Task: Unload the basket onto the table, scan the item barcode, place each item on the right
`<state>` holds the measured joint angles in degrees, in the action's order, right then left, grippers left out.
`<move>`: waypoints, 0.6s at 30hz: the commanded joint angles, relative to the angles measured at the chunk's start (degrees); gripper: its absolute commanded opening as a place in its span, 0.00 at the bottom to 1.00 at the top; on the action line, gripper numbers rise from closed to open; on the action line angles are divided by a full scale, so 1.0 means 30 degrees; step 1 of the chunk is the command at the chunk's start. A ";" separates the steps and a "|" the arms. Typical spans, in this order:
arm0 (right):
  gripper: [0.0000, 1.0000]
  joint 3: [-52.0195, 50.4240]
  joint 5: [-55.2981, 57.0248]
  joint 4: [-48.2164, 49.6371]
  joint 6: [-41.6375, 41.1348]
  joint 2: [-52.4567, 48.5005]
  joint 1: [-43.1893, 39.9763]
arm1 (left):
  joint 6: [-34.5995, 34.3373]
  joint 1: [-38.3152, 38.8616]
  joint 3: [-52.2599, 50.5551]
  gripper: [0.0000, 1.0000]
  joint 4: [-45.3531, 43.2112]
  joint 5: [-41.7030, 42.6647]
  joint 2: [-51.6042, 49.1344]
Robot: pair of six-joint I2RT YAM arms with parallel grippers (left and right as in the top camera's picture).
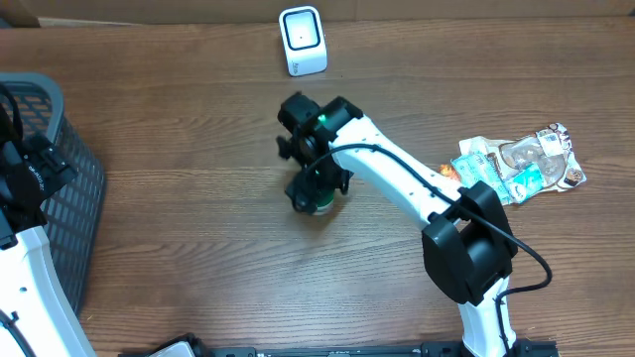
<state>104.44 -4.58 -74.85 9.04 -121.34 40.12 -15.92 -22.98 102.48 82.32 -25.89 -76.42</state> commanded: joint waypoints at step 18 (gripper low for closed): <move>1.00 -0.2594 0.2499 0.3293 -1.9016 0.0765 0.0612 | 0.0313 -0.0080 0.0160 1.00 -0.0007 0.0022 -0.0029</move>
<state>97.51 0.95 -65.91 -44.77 -120.86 41.76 -15.92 -22.98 102.48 82.35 -25.89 -76.42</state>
